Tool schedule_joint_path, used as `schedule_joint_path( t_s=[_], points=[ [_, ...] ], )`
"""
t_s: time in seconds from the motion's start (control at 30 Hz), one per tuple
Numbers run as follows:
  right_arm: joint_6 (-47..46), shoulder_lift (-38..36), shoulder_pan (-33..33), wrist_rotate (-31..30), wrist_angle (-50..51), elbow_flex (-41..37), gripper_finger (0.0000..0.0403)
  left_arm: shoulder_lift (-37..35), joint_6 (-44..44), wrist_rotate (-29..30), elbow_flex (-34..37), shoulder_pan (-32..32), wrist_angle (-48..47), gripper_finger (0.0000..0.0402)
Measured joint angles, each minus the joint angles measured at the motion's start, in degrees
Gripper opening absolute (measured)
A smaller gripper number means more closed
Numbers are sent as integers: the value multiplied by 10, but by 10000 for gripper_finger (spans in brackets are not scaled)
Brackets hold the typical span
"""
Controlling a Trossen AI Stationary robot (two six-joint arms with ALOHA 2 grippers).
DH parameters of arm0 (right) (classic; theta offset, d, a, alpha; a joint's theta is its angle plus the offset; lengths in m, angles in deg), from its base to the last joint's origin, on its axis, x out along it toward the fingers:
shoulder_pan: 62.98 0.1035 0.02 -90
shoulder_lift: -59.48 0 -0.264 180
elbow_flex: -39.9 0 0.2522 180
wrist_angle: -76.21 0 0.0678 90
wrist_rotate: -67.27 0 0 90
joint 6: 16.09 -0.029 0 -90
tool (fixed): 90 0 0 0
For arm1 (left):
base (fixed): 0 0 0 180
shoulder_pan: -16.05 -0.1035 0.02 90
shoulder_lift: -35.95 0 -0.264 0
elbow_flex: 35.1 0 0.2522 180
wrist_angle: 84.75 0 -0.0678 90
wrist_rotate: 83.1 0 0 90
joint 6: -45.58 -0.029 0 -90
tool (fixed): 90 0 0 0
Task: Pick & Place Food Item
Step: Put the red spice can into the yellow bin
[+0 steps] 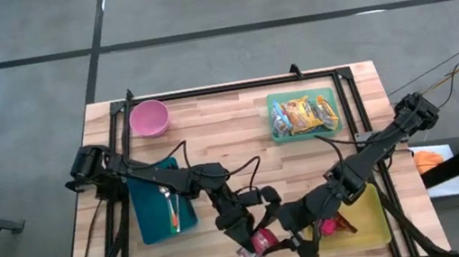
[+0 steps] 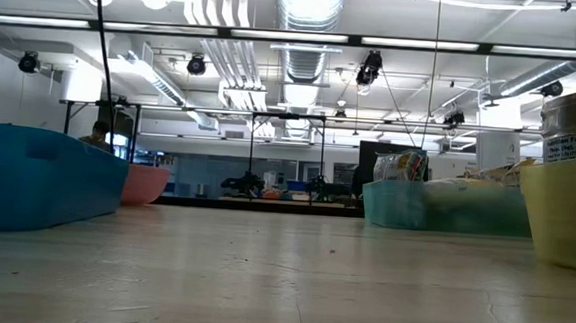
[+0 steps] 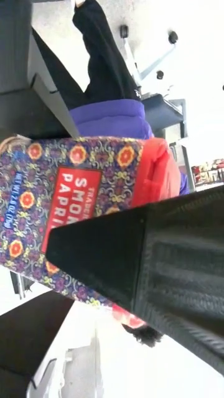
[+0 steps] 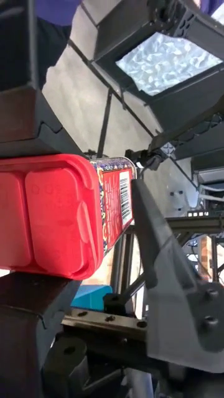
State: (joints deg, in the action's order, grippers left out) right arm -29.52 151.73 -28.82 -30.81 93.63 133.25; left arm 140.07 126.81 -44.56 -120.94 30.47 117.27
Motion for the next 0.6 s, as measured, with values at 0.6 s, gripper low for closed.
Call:
schedule_joint_path(
  t_s=[0.6],
  points=[
    [-149, -21, 35, 9, 179, -2, 204, -47, -4, -18, 9, -1, -7, 355]
  ],
)
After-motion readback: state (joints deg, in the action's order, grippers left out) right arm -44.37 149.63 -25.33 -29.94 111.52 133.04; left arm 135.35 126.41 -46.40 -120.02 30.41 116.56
